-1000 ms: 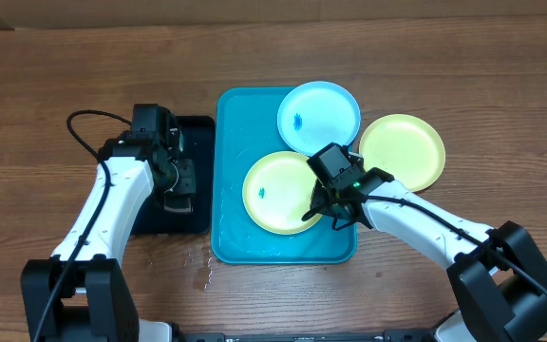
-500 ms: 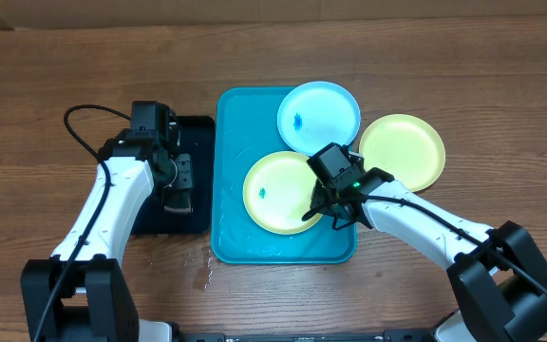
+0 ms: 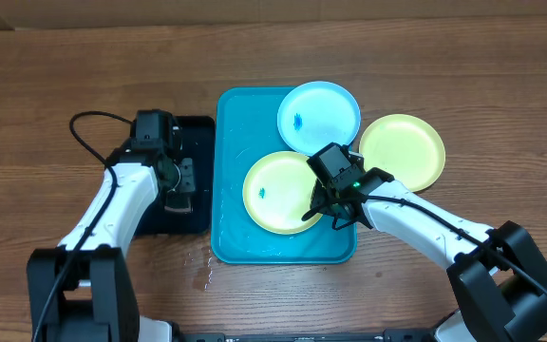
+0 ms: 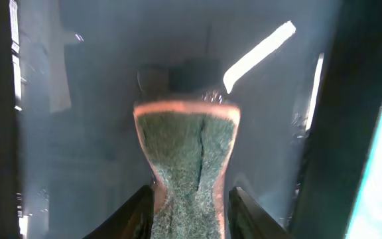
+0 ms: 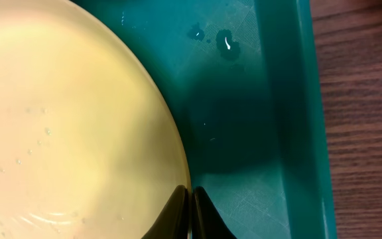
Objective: Clean dirty plates on tray and stack at the side
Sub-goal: 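Lower the left gripper onto the black tray and grasp the sponge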
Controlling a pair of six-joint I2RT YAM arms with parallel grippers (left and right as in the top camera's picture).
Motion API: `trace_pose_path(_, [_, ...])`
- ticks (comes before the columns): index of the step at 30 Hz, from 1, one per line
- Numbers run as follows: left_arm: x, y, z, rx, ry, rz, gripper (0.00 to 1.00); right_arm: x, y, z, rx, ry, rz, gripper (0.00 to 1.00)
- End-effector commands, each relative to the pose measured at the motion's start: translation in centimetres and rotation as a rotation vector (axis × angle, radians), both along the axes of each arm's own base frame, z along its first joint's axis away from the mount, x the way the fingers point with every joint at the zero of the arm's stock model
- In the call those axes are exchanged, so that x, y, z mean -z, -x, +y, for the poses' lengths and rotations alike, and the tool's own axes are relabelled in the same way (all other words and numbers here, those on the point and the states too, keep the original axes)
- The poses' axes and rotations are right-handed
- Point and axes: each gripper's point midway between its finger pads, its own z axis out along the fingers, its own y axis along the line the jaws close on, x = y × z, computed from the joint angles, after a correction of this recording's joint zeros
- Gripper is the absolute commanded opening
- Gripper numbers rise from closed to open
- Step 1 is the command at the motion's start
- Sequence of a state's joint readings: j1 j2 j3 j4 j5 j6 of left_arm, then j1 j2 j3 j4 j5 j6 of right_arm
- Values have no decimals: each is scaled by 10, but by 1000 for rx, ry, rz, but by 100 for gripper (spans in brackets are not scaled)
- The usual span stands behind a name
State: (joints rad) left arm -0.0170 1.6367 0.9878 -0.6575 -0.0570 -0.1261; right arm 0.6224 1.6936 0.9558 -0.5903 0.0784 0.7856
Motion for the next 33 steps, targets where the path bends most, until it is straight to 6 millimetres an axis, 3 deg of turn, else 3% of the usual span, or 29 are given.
trace_pose_path(1, [15,7,1,10,1,51,38,-7,-9,5,7,-9,-31,5])
trace_pose_path(9, [28,13,1,-14,6,99,34,-7,-9,5,9,-9,-31,5])
trace_pose_path(15, [28,13,-4,-9,33,100,15,-8,-9,6,9,-11,-33,5])
trace_pose_path(16, [28,12,-6,-6,43,98,4,-8,-9,6,9,-11,-33,5])
trace_pose_path(20, [18,6,-1,-13,25,88,4,-8,-9,6,9,-11,-33,5])
trace_pose_path(26, [-19,-11,5,-35,35,16,4,-8,-9,6,9,-11,-33,33])
trace_pose_path(29, [-22,-13,5,-33,33,0,4,-8,-9,6,9,-11,-33,35])
trace_pose_path(33, [-10,-8,9,-28,8,15,4,-7,-9,6,9,-10,-32,35])
